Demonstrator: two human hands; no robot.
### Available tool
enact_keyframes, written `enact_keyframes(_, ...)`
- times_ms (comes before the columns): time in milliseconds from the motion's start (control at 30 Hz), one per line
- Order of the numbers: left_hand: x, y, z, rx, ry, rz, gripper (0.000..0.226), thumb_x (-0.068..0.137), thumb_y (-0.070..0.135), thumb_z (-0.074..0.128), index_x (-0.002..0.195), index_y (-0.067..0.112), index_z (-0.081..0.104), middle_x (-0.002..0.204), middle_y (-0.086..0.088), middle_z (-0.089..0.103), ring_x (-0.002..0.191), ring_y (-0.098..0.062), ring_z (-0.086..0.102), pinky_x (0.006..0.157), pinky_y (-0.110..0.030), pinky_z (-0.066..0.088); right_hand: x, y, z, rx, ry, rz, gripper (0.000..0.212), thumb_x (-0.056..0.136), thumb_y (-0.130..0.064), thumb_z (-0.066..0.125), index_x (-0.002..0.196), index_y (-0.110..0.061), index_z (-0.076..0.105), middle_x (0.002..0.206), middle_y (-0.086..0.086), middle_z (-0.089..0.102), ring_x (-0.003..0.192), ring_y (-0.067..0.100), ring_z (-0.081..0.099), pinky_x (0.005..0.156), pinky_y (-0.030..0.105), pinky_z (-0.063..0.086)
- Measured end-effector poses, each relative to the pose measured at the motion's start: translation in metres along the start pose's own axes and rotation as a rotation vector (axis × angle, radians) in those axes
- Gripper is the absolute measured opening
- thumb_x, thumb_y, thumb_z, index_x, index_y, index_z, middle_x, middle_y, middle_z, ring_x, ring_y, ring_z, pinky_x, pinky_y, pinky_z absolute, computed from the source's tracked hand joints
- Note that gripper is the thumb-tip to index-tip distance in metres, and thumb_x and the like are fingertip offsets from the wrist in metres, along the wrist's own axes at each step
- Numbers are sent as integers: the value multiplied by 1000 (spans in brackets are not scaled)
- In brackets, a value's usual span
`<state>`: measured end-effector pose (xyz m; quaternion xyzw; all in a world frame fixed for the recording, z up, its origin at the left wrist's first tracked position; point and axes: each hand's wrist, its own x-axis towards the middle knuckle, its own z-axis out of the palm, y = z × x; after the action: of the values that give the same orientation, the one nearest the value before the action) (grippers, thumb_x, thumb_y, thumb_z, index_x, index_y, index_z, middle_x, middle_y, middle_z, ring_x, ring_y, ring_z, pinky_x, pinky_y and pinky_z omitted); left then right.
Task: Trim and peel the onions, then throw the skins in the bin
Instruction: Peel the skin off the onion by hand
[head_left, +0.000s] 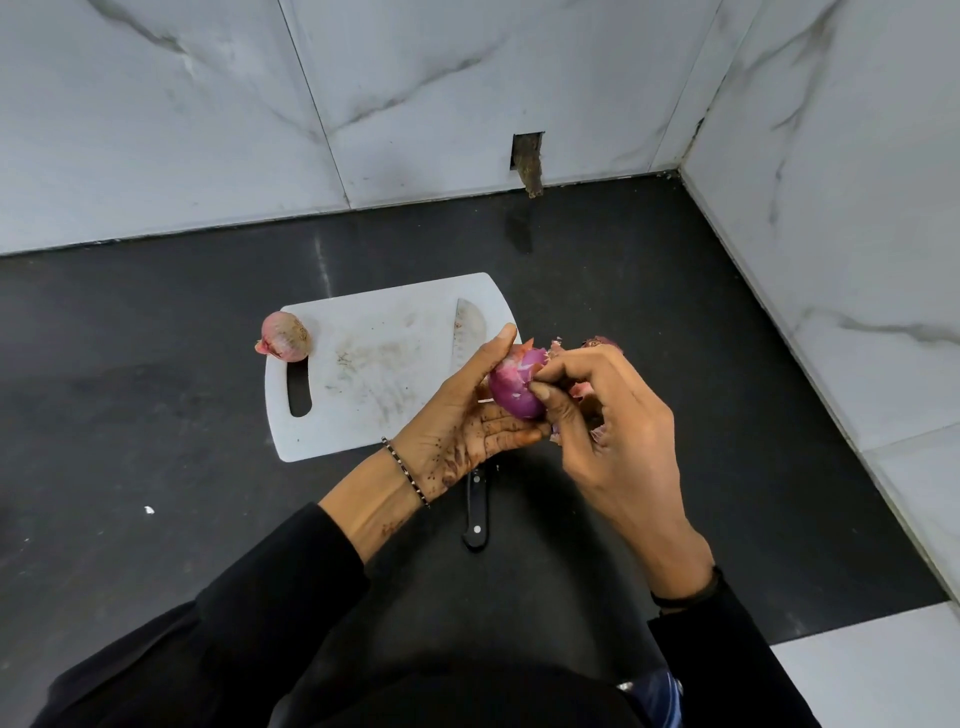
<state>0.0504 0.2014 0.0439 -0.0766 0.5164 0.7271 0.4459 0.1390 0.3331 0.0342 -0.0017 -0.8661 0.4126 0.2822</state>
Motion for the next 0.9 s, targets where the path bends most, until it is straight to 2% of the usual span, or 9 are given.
enact_keyframes(100, 0, 2, 1, -56, -55, -41, 64, 76, 53, 67, 121, 8, 62, 97, -16, 70, 73, -26, 69, 68, -33, 62, -3, -4, -1, 194, 18, 227, 8, 98, -12, 63, 106, -14, 64, 94, -11, 63, 72, 14, 65, 65, 31, 58)
enact_keyframes(133, 1, 3, -1, -58, -55, -36, 65, 75, 53, 67, 121, 8, 61, 94, -16, 70, 70, -25, 68, 63, -30, 61, -2, -5, -2, 224, 29, 270, 8, 99, -15, 63, 107, -15, 63, 94, -10, 64, 69, 16, 65, 64, 35, 59)
enact_keyframes(200, 1, 5, -2, -22, -30, -4, 66, 72, 54, 68, 121, 10, 60, 92, -16, 70, 69, -26, 67, 61, -30, 61, 0, -6, -5, 214, 32, 293, 10, 99, -21, 65, 109, -18, 65, 101, -11, 66, 77, 16, 68, 67, 38, 60)
enact_keyframes(333, 0, 7, -4, 19, -66, -17, 61, 70, 58, 66, 108, 10, 64, 86, -18, 67, 63, -25, 63, 53, -26, 57, 3, -8, -8, 216, 26, 320, 16, 99, -16, 66, 112, -23, 65, 102, -11, 70, 89, 15, 71, 73, 37, 62)
enact_keyframes(467, 2, 7, -6, 8, -62, -22, 64, 74, 61, 61, 109, 7, 63, 85, -19, 63, 62, -22, 61, 49, -24, 55, 3, -8, -9, 234, 28, 322, 14, 100, -15, 63, 113, -20, 67, 104, -4, 69, 80, 15, 69, 66, 37, 62)
enact_keyframes(667, 2, 10, -12, -10, -74, -52, 65, 79, 63, 55, 105, 4, 62, 82, -19, 62, 56, -19, 60, 50, -23, 56, 2, -9, -11, 298, 94, 380, 22, 100, -1, 52, 102, -14, 70, 95, -3, 66, 70, 11, 65, 61, 23, 51)
enact_keyframes(733, 0, 11, -13, 6, -70, -46, 64, 78, 63, 55, 102, 4, 63, 85, -19, 62, 55, -19, 59, 49, -23, 55, 3, -7, -12, 243, 76, 353, 22, 100, -6, 51, 101, -16, 71, 99, -5, 65, 77, 11, 66, 63, 28, 53)
enact_keyframes(800, -1, 11, -12, 30, -68, -37, 65, 80, 64, 53, 103, 3, 62, 86, -19, 61, 53, -17, 59, 48, -22, 54, 5, -6, -11, 168, 34, 295, 16, 98, -12, 57, 103, -17, 72, 107, -6, 64, 90, 11, 67, 72, 36, 57)
enact_keyframes(900, -1, 10, -9, 65, -66, -6, 58, 89, 61, 48, 101, 6, 62, 77, -15, 62, 50, -16, 59, 46, -21, 53, 8, -5, -12, 83, -33, 179, 13, 94, -22, 73, 107, -21, 74, 115, -8, 61, 106, 11, 63, 80, 30, 56)
